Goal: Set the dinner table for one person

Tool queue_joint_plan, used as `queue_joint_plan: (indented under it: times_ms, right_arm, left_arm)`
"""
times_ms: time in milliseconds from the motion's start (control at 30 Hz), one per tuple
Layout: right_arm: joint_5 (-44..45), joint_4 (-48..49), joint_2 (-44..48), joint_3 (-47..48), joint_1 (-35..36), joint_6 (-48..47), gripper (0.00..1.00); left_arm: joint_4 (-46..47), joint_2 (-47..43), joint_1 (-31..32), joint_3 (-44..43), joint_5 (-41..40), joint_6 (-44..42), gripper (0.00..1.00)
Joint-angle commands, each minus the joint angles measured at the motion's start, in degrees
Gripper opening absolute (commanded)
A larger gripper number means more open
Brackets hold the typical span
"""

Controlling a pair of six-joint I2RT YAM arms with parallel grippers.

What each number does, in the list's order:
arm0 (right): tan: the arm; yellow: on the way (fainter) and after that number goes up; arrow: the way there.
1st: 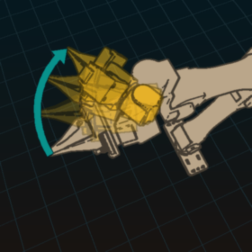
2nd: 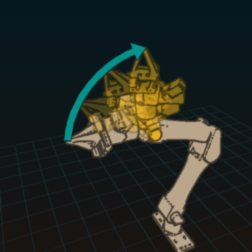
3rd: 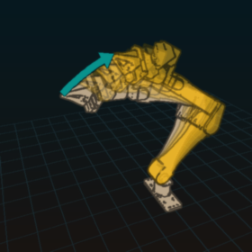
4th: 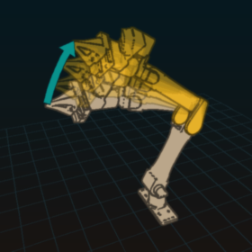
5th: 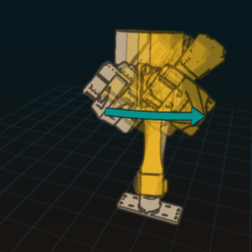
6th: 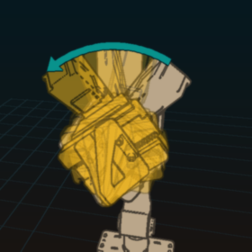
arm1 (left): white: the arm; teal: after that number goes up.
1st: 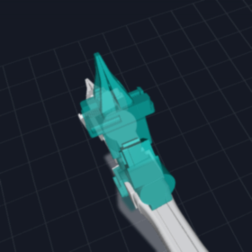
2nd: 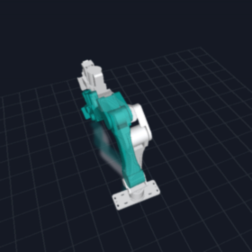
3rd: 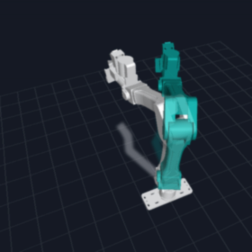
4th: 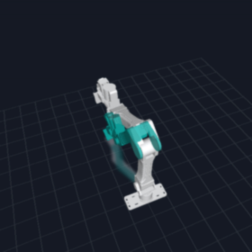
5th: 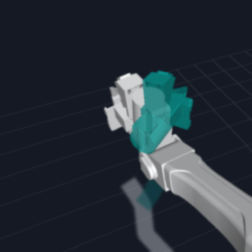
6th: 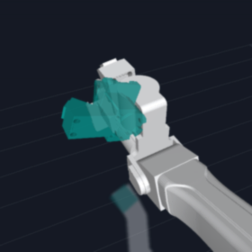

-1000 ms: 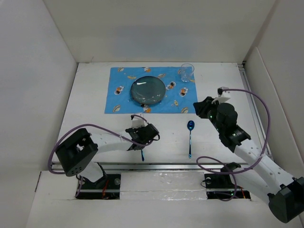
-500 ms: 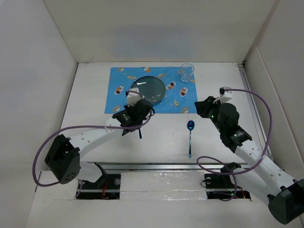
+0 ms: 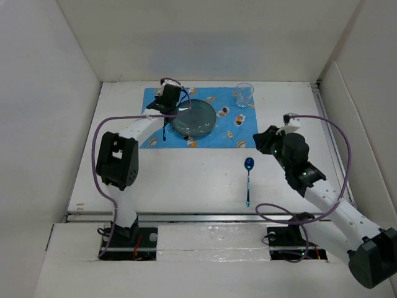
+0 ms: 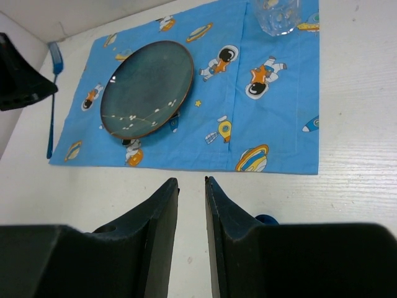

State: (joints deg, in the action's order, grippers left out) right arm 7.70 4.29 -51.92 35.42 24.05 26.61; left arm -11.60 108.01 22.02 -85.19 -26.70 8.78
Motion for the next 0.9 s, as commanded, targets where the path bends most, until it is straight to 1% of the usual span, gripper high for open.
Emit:
queue_joint_plan:
  times_ms: [0,167,267,333,500,767,867]
  right_arm:
    - [-0.1,2.6,-0.4,0.2,-0.2,-1.4,0.3]
    - [-0.7,1.9,-2.0,1.0,-0.2,-1.7,0.3]
    - [-0.9,2.2,-2.1,1.0,-0.2,-1.7,0.3]
    - [-1.0,2.0,-2.1,1.0,-0.2,-1.7,0.3]
    - [-2.2,1.9,-2.2,1.2,-0.2,-1.8,0.3]
    - [-1.9,2.0,-1.2,1.1,-0.2,-2.0,0.3]
    - [-2.6,2.3,-2.1,1.1,-0.2,-1.9,0.31]
  left_arm:
    - [0.8,1.8,0.0,-3.8,0.8,-7.3,0.0]
    - [0.1,5.9,-2.3,-9.7,2.5,-8.2,0.0]
    - [0.1,9.1,-5.6,-11.7,5.3,-8.2,0.0]
    - [0.4,9.4,-6.4,-11.6,6.0,-7.9,0.0]
    - [1.7,12.3,-6.4,-11.8,6.0,-7.7,0.0]
    - [4.3,14.3,-6.4,-11.8,6.9,-7.3,0.0]
    - [4.6,15.1,-6.4,-12.5,7.2,-7.0,0.0]
